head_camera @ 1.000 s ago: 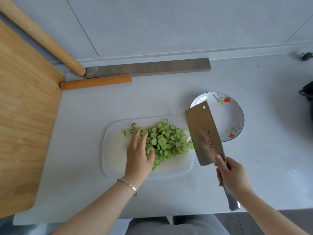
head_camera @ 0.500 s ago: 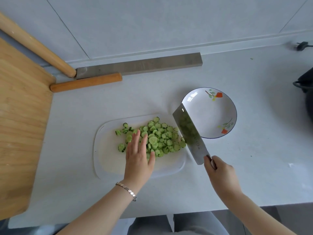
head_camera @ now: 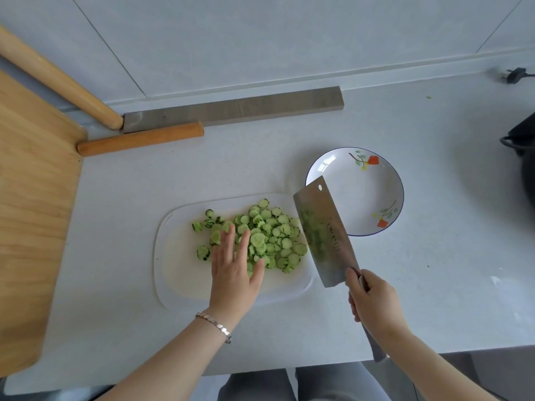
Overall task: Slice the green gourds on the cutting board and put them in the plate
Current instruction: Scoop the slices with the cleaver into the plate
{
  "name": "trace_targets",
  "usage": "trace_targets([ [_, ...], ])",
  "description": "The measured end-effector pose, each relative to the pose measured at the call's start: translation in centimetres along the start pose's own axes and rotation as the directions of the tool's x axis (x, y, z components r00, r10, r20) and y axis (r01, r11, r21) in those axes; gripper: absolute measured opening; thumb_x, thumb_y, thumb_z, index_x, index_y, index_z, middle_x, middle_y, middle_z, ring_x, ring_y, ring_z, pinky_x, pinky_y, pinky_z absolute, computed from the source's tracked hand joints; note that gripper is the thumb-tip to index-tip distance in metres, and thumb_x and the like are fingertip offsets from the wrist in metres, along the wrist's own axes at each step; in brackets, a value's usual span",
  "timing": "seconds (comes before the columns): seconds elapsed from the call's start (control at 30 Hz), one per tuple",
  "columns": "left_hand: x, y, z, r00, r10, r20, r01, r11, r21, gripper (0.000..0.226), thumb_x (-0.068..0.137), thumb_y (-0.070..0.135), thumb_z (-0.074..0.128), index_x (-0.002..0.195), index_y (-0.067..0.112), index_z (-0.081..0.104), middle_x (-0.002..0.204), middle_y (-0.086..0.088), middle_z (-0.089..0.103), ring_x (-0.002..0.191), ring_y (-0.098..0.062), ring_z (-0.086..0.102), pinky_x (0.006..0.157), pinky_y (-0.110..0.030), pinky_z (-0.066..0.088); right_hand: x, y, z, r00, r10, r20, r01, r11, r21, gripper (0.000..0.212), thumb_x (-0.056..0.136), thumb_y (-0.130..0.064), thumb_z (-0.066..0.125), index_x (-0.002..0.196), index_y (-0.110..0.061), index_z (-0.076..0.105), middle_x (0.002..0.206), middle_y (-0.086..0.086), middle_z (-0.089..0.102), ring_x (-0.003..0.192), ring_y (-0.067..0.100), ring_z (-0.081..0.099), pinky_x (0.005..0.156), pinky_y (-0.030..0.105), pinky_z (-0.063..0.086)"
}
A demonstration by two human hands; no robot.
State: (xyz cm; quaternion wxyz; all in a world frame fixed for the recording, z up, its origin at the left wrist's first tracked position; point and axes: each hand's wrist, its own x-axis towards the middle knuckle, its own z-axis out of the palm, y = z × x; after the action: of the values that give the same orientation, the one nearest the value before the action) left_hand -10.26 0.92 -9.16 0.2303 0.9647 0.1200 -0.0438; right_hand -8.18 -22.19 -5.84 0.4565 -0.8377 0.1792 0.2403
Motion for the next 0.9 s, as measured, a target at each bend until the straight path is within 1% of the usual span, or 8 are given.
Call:
trace_targets([
  [0.1, 0.1, 0.3, 0.9, 0.999, 0.026, 0.019, -0.027, 0.998, 0.057, 0.073, 0.083, 0.06, 0.022, 0.147, 0.024, 0.02, 0.151, 0.002, -0.009, 0.14, -0.019, -0.007, 0.111, -0.038, -0.007, 0.0, 0.3, 0.2, 0.999, 0.025, 0.04, -0.026, 0.999, 0.033, 0.042, 0.096, -0.025, 0.047, 0.078, 0.012, 0.054, 0.046, 0.004, 0.052, 0.034, 0.009, 0.042, 0.037, 0.017, 0.038],
  [0.23, 0.5, 0.7, 2.0, 0.997, 0.073, 0.014, -0.075, 0.982, 0.176, 0.072, 0.084, 0.06, 0.033, 0.144, 0.022, 0.023, 0.152, -0.014, 0.015, 0.139, -0.031, 0.01, 0.106, -0.052, 0.007, -0.3, 1.1, 1.0, 0.999, 0.047, 0.016, -0.049, 0.994, 0.097, 0.041, 0.095, -0.023, 0.048, 0.076, 0.013, 0.052, 0.045, 0.004, 0.05, 0.033, 0.009, 0.041, 0.037, 0.016, 0.036],
  [0.33, 0.9, 0.9, 2.3, 0.994, 0.106, -0.015, -0.1, 0.968, 0.232, 0.073, 0.083, 0.06, 0.035, 0.143, 0.019, 0.026, 0.15, -0.02, 0.022, 0.136, -0.038, 0.02, 0.104, -0.056, 0.014, -0.6, 1.3, 1.3, 0.999, 0.046, -0.019, -0.043, 0.994, 0.103, 0.04, 0.095, -0.024, 0.048, 0.075, 0.011, 0.052, 0.048, 0.007, 0.051, 0.033, 0.007, 0.041, 0.037, 0.015, 0.037],
  [0.5, 1.7, 1.0, 2.4, 0.997, 0.078, -0.021, -0.071, 0.968, 0.239, 0.073, 0.085, 0.067, 0.026, 0.142, 0.022, 0.026, 0.149, -0.022, 0.022, 0.135, -0.044, 0.022, 0.103, -0.056, 0.013, -0.5, 1.0, 1.2, 0.999, 0.045, 0.027, -0.048, 0.993, 0.109, 0.038, 0.096, -0.022, 0.046, 0.077, 0.01, 0.055, 0.045, 0.006, 0.05, 0.03, 0.006, 0.039, 0.035, 0.015, 0.034],
  [0.63, 2.2, 0.9, 2.7, 0.999, 0.048, 0.005, -0.048, 0.968, 0.245, 0.078, 0.085, 0.072, 0.015, 0.143, 0.023, 0.032, 0.15, -0.02, 0.022, 0.135, -0.045, 0.019, 0.104, -0.058, 0.014, -0.1, 1.1, 1.2, 0.994, 0.053, 0.095, -0.065, 0.989, 0.135, 0.038, 0.097, -0.022, 0.045, 0.079, 0.01, 0.055, 0.041, 0.002, 0.048, 0.032, 0.011, 0.041, 0.037, 0.019, 0.036],
  [0.77, 2.3, 1.1, 2.9, 0.999, 0.054, 0.007, -0.054, 0.962, 0.268, 0.078, 0.085, 0.072, 0.016, 0.141, 0.022, 0.038, 0.148, -0.02, 0.028, 0.133, -0.048, 0.023, 0.101, -0.06, 0.012, 0.2, 0.9, 1.8, 0.99, 0.073, 0.123, -0.095, 0.979, 0.18, 0.035, 0.097, -0.024, 0.045, 0.075, 0.003, 0.055, 0.043, 0.001, 0.049, 0.034, 0.013, 0.043, 0.038, 0.022, 0.038],
  [0.83, 2.2, 1.2, 3.0, 0.998, 0.055, 0.01, -0.055, 0.96, 0.275, 0.08, 0.084, 0.074, 0.013, 0.141, 0.023, 0.037, 0.148, -0.02, 0.028, 0.133, -0.048, 0.022, 0.101, -0.062, 0.009, 0.3, 0.7, 2.3, 0.989, 0.077, 0.129, -0.102, 0.975, 0.2, 0.034, 0.097, -0.023, 0.045, 0.074, 0.0, 0.054, 0.043, 0.001, 0.049, 0.034, 0.013, 0.043, 0.038, 0.022, 0.038],
  [0.9, 2.1, 1.2, 3.2, 0.999, 0.05, -0.004, -0.047, 0.957, 0.285, 0.078, 0.084, 0.075, 0.012, 0.141, 0.025, 0.032, 0.148, -0.02, 0.027, 0.134, -0.048, 0.019, 0.101, -0.063, 0.008, 0.3, 0.5, 2.6, 0.991, 0.072, 0.109, -0.092, 0.976, 0.197, 0.035, 0.097, -0.023, 0.045, 0.073, 0.001, 0.053, 0.042, 0.0, 0.048, 0.034, 0.013, 0.042, 0.038, 0.021, 0.037],
])
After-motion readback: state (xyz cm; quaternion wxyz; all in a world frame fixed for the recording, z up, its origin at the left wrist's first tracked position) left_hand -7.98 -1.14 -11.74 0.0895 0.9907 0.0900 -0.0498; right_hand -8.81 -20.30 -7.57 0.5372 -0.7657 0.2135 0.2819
